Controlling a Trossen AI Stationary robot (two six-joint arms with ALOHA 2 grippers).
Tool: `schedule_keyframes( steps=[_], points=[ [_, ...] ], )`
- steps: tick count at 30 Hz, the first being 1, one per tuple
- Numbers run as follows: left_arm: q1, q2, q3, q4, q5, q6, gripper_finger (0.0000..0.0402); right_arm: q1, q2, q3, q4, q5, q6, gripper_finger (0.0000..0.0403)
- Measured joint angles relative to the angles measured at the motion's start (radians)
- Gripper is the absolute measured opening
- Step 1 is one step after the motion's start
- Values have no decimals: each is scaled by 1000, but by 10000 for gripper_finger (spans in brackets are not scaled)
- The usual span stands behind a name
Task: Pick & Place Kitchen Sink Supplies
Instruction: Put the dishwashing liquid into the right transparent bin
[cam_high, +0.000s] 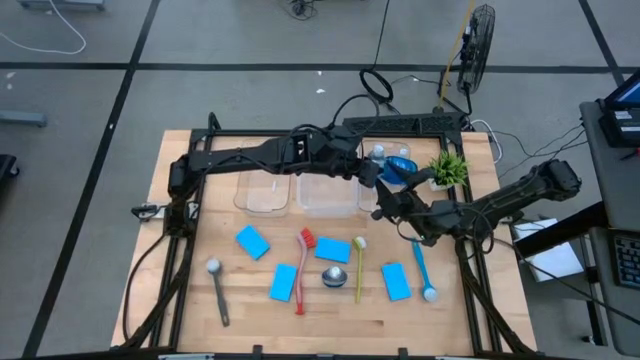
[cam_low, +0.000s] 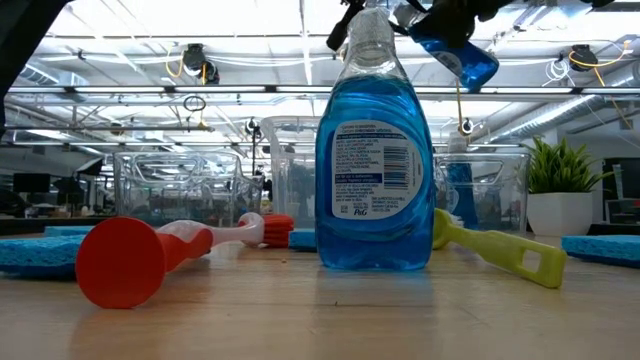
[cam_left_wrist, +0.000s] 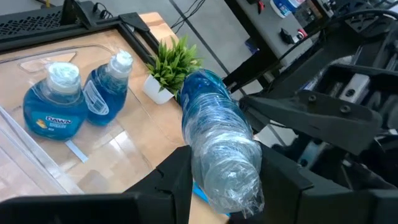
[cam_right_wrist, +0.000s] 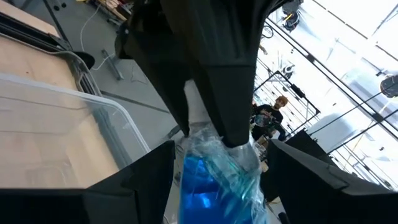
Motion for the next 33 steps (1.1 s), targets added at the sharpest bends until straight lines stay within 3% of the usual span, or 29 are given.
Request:
schedule_keyframes(
  steps=[8,19,33],
  points=[
    [-5,0,0,0,-1,-4,140,-1,0,0,1,-3,30,239],
    [-4,11,0,11,-16,-8,140,-1,0,0,2,7,31,177],
    [5,15,0,24,-4,3,140,-7,0,0,0,20,77,154]
  ],
)
